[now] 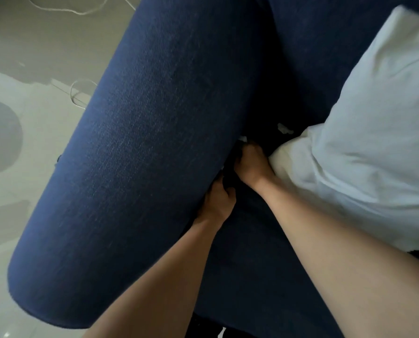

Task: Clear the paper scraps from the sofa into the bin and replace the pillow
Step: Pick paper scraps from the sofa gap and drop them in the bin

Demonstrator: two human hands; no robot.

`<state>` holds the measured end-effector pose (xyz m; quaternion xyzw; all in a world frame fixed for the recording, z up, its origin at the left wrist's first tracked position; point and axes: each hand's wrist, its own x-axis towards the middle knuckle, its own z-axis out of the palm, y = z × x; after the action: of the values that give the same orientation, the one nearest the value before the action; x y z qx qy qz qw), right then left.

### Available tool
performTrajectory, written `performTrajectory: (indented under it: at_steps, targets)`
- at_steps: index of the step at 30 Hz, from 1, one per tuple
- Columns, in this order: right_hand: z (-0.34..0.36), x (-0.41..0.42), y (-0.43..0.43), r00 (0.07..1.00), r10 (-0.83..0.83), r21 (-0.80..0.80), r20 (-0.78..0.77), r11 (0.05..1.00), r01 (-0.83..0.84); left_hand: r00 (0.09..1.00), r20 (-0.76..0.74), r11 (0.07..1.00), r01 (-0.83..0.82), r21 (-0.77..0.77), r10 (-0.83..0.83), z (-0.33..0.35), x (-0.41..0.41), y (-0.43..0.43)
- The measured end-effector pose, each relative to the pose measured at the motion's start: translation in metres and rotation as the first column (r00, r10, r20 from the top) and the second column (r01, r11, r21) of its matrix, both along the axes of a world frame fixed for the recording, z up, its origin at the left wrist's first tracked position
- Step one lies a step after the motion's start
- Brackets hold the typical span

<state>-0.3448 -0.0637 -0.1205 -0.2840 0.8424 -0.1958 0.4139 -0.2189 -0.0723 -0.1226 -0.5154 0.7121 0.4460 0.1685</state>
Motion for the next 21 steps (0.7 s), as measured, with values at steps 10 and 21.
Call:
performTrajectory:
  at_steps: [10, 21]
  targets:
    - [0.069, 0.010, 0.030, 0.977, -0.173, -0.100, -0.126, 0.982, 0.161, 0.998, -0.039, 0.974, 0.034, -0.224, -0.044, 0.063, 0.001, 0.015]
    - [0.208, 0.037, 0.084, 0.935, -0.302, -0.259, -0.188, 0.933, 0.249, 0.953, -0.292, 0.907, -0.188, -0.377, 0.077, 0.209, 0.026, 0.028]
